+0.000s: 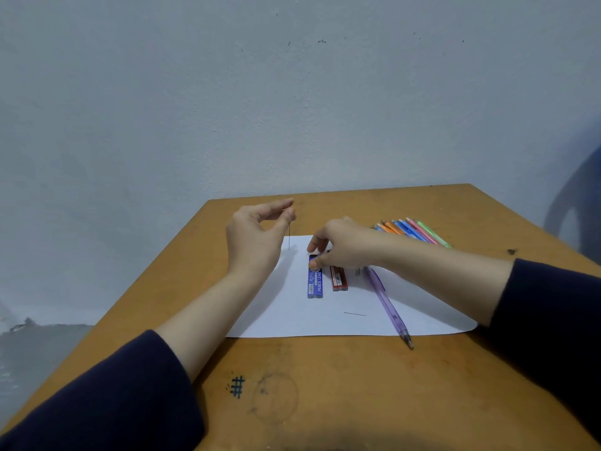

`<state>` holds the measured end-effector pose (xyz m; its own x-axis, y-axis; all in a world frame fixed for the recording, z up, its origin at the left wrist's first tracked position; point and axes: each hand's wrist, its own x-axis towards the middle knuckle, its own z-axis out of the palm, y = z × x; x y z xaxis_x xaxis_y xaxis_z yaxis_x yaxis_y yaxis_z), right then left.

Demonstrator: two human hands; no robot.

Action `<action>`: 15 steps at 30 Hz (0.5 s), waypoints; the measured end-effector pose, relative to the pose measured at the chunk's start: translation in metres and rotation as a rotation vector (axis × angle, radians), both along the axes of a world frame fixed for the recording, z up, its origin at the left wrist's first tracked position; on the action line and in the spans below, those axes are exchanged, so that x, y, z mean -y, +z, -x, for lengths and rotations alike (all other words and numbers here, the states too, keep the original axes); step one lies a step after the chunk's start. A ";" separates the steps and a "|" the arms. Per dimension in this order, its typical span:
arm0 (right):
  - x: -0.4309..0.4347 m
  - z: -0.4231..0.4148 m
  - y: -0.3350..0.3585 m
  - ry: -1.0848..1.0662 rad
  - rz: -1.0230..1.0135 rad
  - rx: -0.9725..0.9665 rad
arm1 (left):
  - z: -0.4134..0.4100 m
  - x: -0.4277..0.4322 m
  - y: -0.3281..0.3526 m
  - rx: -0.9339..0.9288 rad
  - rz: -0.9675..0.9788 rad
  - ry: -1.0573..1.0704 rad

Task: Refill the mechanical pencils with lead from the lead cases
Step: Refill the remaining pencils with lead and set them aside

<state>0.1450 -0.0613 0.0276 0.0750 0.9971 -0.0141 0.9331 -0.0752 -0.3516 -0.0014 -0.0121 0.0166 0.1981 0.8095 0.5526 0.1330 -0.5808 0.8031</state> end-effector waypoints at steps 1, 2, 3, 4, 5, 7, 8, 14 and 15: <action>0.001 -0.001 0.001 -0.007 -0.024 -0.023 | 0.000 0.000 0.000 -0.001 0.004 -0.005; 0.004 -0.002 0.002 -0.010 -0.052 -0.041 | -0.001 0.001 0.000 -0.002 0.005 -0.007; 0.006 -0.003 0.004 -0.014 -0.079 -0.057 | -0.001 0.001 0.000 -0.003 0.005 -0.009; 0.009 -0.004 0.006 -0.017 -0.101 -0.076 | -0.001 0.002 0.000 -0.004 0.003 -0.009; 0.013 -0.006 0.009 -0.018 -0.122 -0.093 | -0.001 0.002 0.001 -0.006 0.003 -0.009; 0.022 -0.008 0.013 -0.018 -0.160 -0.106 | -0.001 0.003 0.000 -0.008 0.008 -0.007; 0.027 -0.009 0.014 -0.018 -0.175 -0.105 | -0.001 0.003 0.000 -0.007 0.013 -0.006; 0.063 -0.019 0.013 -0.057 -0.209 -0.030 | -0.003 0.004 -0.003 0.027 0.052 -0.020; 0.068 -0.021 0.012 -0.074 -0.205 -0.010 | -0.004 0.005 -0.002 0.033 0.061 -0.025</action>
